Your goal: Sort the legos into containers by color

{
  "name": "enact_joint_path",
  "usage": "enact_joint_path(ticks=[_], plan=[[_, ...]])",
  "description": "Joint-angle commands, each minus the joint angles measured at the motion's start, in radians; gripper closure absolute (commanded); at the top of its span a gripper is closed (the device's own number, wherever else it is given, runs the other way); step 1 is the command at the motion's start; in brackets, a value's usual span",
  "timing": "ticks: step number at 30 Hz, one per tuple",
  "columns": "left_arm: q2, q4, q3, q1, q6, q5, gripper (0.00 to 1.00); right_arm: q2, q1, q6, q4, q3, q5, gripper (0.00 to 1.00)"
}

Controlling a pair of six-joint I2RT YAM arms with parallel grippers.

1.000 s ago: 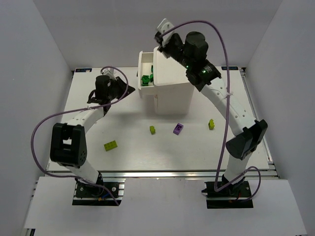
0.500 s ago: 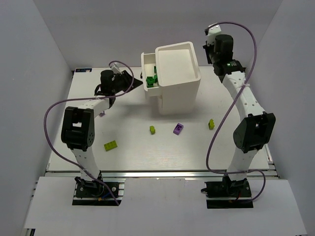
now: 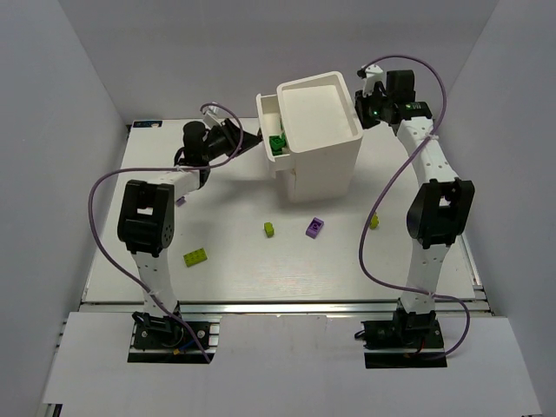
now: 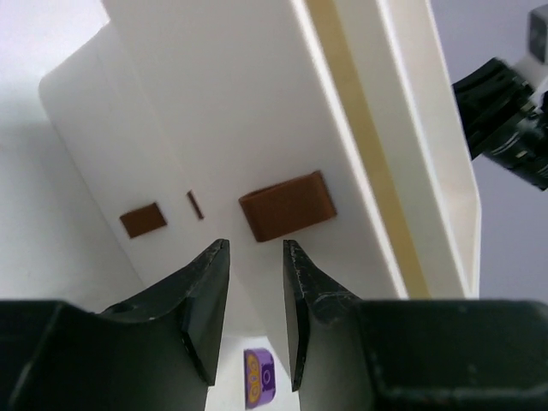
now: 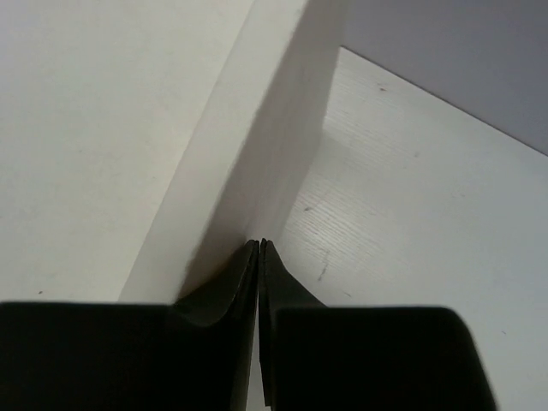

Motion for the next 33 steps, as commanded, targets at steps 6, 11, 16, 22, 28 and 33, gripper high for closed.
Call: enact_joint_path(ticks=[6, 11, 16, 22, 28, 33], plan=[[0.067, 0.045, 0.178, -0.042, -0.042, 0.016, 0.58, 0.020, 0.038, 0.041, -0.053, 0.049, -0.341, 0.91], [0.123, 0.049, 0.236, -0.072, -0.062, 0.027, 0.58, 0.021, 0.036, 0.053, -0.049, 0.037, -0.331, 0.91], [0.136, 0.062, 0.235, -0.072, -0.074, 0.030, 0.58, 0.018, 0.030, 0.061, -0.037, 0.028, -0.265, 0.87], [0.039, 0.112, 0.064, -0.024, -0.135, -0.120, 0.39, 0.009, -0.002, 0.082, -0.026, 0.008, -0.194, 0.57], [-0.037, 0.077, -0.003, 0.026, -0.174, -0.225, 0.30, -0.015, -0.025, 0.082, -0.030, -0.034, -0.203, 0.43], [-0.044, 0.031, -0.034, 0.035, -0.197, -0.239, 0.34, -0.020, -0.036, 0.055, -0.049, -0.061, -0.216, 0.39]])
